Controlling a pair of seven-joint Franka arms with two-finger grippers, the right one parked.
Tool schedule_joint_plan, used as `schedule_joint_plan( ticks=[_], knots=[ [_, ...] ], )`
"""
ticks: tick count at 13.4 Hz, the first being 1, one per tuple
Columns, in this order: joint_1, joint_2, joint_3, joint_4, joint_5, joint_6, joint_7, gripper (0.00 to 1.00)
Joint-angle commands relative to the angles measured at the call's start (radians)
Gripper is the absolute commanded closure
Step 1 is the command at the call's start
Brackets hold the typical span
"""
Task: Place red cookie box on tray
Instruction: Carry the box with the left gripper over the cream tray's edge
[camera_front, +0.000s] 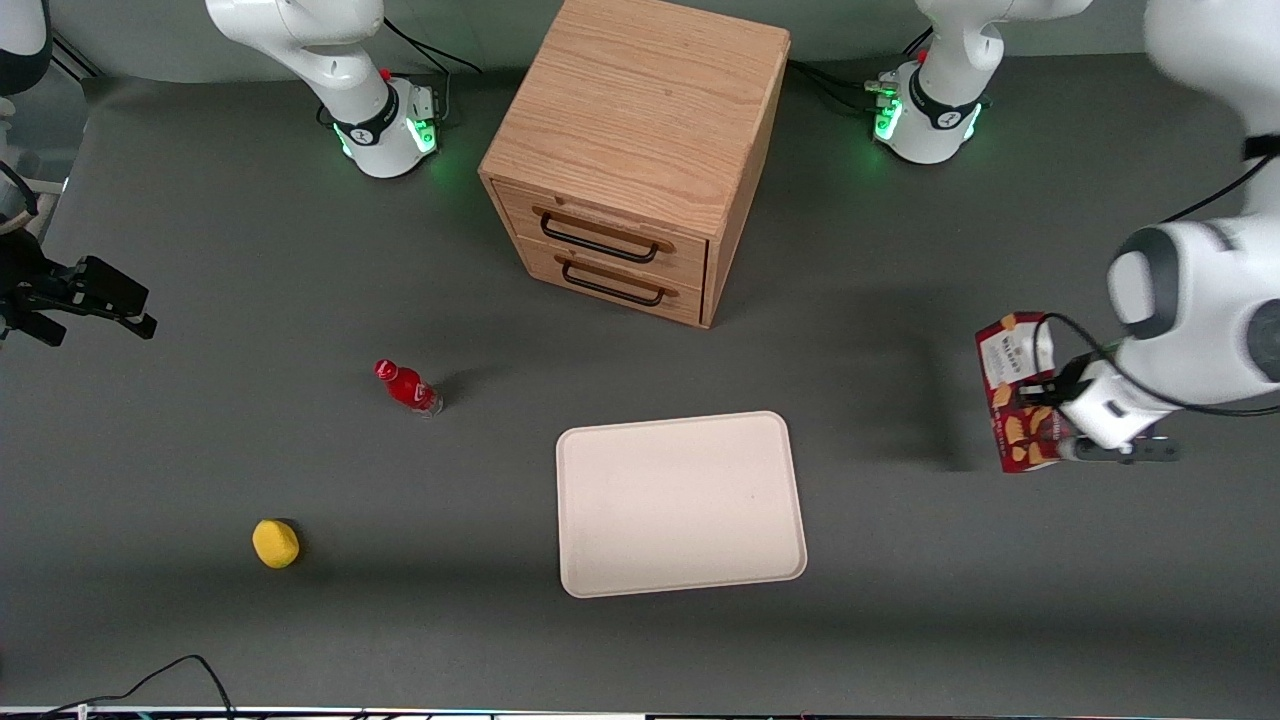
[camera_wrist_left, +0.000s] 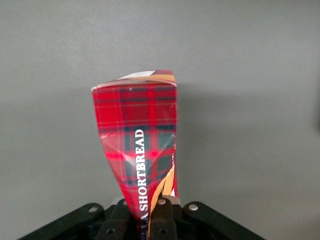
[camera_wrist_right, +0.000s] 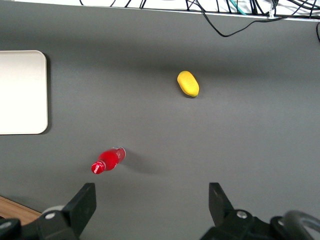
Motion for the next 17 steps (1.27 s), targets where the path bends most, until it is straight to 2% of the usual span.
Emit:
schedule_joint_plan(
  ticks=[1, 3, 6, 8, 10, 11, 12, 14, 17],
  knots=[
    [-0.013, 0.01, -0.024, 0.289, -0.015, -0.274, -0.126, 1.0],
    [-0.013, 0.012, -0.121, 0.39, -0.014, -0.333, -0.254, 1.0],
    [-0.017, 0.044, -0.299, 0.414, 0.0, -0.301, -0.516, 1.0],
    [-0.017, 0.114, -0.414, 0.408, 0.077, -0.177, -0.633, 1.0],
    [-0.022, 0.241, -0.514, 0.391, 0.216, 0.008, -0.78, 1.0],
    [-0.031, 0.303, -0.543, 0.388, 0.311, 0.073, -0.846, 1.0],
    [-0.031, 0.355, -0.56, 0.375, 0.374, 0.133, -0.882, 1.0],
    [-0.031, 0.415, -0.567, 0.33, 0.419, 0.284, -0.896, 1.0],
    [-0.027, 0.428, -0.558, 0.231, 0.471, 0.456, -0.899, 1.0]
  ],
)
